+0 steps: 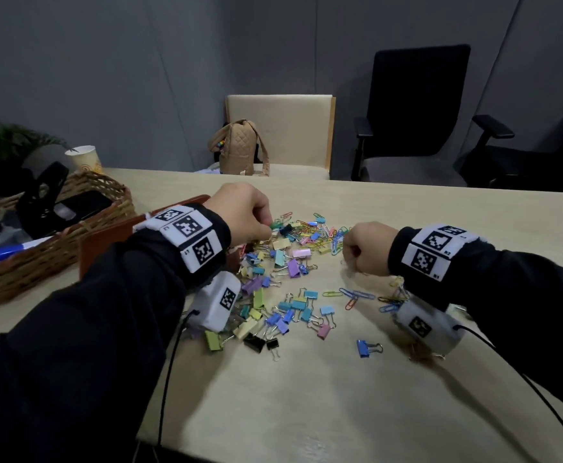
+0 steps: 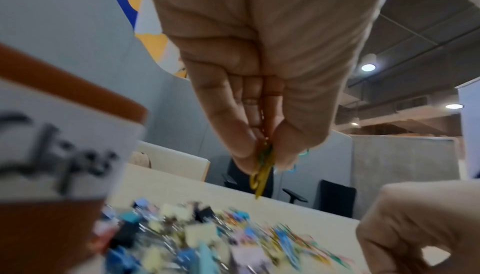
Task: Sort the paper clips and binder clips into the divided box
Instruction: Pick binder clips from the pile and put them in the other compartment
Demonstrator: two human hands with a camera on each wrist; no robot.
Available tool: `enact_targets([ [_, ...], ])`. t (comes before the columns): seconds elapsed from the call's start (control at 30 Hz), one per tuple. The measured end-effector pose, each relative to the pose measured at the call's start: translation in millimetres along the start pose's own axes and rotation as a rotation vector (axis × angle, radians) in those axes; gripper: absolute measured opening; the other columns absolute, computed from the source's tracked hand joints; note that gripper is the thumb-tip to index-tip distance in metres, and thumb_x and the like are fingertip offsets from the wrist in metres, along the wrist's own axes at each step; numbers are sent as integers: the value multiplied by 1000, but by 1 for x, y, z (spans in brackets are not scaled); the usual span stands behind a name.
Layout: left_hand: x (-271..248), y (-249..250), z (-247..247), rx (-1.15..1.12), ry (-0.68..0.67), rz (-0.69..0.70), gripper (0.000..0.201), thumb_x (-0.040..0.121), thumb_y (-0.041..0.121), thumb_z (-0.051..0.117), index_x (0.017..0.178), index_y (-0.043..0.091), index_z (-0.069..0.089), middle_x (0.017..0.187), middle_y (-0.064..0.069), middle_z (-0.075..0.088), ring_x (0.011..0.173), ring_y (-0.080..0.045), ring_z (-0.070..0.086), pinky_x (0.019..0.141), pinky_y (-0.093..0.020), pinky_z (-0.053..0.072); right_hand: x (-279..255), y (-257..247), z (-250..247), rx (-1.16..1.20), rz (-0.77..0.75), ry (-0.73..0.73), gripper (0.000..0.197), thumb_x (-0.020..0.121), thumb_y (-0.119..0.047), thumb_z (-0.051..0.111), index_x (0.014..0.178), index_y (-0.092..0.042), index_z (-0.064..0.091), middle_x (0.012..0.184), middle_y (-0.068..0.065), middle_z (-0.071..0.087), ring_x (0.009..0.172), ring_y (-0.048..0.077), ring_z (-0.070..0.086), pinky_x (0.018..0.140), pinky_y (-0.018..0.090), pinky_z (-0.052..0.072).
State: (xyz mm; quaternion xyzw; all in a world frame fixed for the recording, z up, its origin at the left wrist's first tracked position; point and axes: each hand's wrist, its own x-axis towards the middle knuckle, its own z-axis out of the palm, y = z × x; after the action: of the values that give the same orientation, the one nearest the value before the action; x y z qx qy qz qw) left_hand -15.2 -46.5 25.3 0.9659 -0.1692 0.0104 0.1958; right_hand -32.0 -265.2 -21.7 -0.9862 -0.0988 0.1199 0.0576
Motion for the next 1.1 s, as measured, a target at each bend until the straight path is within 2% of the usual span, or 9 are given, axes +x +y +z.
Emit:
enact_targets([
  [0.13,-8,-27,-23,-28,182,-99,6,74,14,76,71,14,71,68,10,65,61,-1,57,53,-15,41,16,-23,-15,283,-71,273,6,86,-7,61,83,-12,63,80,0,62,79,19,56,70,24,42],
  [0.3,-20,-54,-30,110,290,-191,5,77,12,73,73,12,71,69,8,60,72,-12,58,65,-21,40,37,-64,-18,678,-133,478,11,85,-10,67,78,-16,62,74,3,62,65,15,54,63,26,47],
  [0.47,-26,-72,-20,214,149,-192,11,82,19,71,92,17,75,97,3,70,93,-15,63,79,-20,45,48,-103,-13,947,-210,505,19,87,-2,63,74,-14,56,68,6,59,54,17,60,49,24,48],
  [0.53,-29,-76,-15,197,145,-173,15,85,18,67,98,17,75,103,2,71,98,-16,63,86,-23,47,52,-116,-10,1005,-241,493,23,87,0,61,72,-16,55,68,4,57,54,17,60,51,25,50],
  [0.77,-42,-73,-10,231,295,-113,14,85,27,57,80,22,69,78,1,68,79,-21,62,71,-26,46,72,-147,3,856,-325,551,23,80,-12,72,68,-27,59,69,-5,61,67,12,56,69,30,51],
  [0.87,-47,-68,-10,224,263,-130,16,85,33,58,74,23,65,74,2,64,76,-19,58,68,-25,44,77,-145,5,697,-291,469,2,80,-23,73,80,-21,73,90,-4,66,89,12,56,85,32,47],
  [0.9,-46,-67,-9,218,248,-134,17,85,33,59,72,23,63,73,2,63,76,-19,57,67,-25,43,77,-140,5,684,-284,466,6,81,-24,72,84,-21,76,97,-4,65,92,12,55,88,32,46],
  [0.97,-43,-61,-6,199,222,-126,20,84,35,60,66,24,59,68,5,58,75,-18,57,66,-25,41,74,-127,1,674,-260,469,9,83,-25,71,90,-21,76,100,-3,65,86,9,55,84,30,46],
  [1.1,-32,-42,10,156,146,-73,21,82,37,64,66,24,59,73,3,63,76,-18,60,64,-26,42,52,-81,-9,553,-177,353,5,84,-22,71,85,-19,75,81,-5,69,70,5,56,68,22,43],
])
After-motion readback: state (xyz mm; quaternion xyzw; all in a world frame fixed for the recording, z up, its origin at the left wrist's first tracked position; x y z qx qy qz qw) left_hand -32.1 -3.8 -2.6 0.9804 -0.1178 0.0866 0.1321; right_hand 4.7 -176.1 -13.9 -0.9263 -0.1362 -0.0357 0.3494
